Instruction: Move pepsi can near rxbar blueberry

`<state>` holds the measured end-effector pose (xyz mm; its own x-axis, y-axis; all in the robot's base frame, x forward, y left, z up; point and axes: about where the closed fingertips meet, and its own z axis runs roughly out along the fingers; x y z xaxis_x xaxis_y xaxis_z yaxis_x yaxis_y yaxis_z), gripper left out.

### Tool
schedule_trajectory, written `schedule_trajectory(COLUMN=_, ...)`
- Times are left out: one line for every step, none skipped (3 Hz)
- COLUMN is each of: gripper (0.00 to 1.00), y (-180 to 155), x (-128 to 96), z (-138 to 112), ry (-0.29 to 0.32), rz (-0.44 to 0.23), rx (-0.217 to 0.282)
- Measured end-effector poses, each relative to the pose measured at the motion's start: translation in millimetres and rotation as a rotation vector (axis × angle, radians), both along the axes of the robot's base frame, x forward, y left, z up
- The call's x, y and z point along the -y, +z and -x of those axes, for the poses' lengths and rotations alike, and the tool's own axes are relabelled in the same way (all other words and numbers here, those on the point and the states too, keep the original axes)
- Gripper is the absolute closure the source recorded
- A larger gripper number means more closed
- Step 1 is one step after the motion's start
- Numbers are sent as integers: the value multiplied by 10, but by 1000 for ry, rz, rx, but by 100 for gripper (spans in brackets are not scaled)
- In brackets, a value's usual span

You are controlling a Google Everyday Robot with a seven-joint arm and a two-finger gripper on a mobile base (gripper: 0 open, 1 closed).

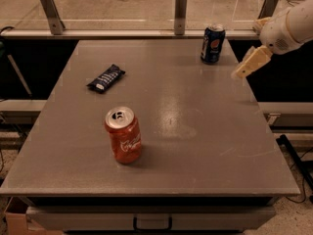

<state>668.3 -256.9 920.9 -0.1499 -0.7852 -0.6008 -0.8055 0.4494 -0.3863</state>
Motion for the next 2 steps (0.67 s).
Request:
schedule_trajectory(gripper=0, y=-29, x=-165, z=-456, ry=8, rz=-94, rx=60)
schedule_trajectory(gripper=0, y=-74, x=-257, z=-822, ry=0, rz=-184, rx=94)
